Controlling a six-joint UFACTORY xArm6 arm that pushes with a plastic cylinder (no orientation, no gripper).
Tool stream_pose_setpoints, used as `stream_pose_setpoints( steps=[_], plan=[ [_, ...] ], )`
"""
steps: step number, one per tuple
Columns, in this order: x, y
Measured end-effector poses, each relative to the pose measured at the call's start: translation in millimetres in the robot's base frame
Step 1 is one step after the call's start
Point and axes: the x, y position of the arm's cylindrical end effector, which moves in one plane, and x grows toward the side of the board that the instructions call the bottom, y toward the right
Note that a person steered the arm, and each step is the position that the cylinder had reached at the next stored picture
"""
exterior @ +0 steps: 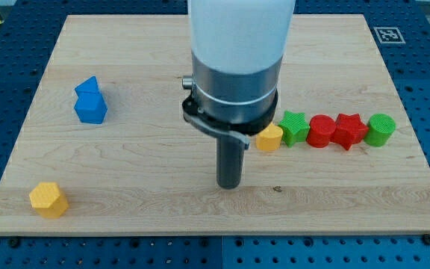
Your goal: Move the yellow heart to the bottom left of the green star
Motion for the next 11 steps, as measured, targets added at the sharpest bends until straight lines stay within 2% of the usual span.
stream_pose_setpoints(
  steps=[2, 4, 5, 6, 9, 11],
  plan=[
    [-35.3, 13.6],
    [-107.5, 6.7],
    [-111.1, 41.6],
    [-106.7, 52.4],
    [-57.8, 50.9],
    [-56.8, 86.1]
  ],
)
